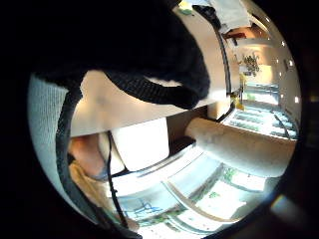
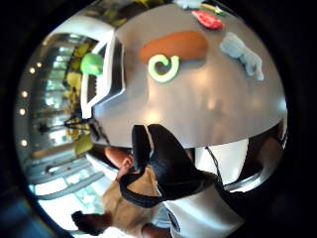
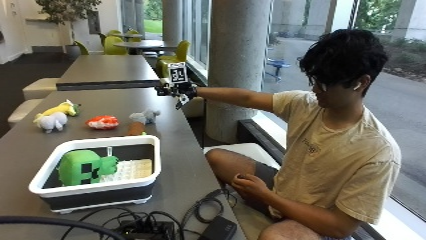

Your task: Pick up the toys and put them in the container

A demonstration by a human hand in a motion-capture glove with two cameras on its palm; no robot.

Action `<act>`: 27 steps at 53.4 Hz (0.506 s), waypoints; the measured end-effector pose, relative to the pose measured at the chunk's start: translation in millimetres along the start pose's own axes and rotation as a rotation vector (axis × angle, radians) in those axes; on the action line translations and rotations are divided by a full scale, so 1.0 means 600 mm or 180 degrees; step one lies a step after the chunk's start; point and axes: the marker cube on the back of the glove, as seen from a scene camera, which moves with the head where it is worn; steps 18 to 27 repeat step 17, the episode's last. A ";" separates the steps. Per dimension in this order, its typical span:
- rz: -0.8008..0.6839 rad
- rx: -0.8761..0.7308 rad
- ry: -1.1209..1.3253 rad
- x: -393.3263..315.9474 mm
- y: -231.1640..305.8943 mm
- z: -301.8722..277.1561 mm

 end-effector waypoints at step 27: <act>0.0078 -0.0001 0.0009 0.007 -0.001 0.001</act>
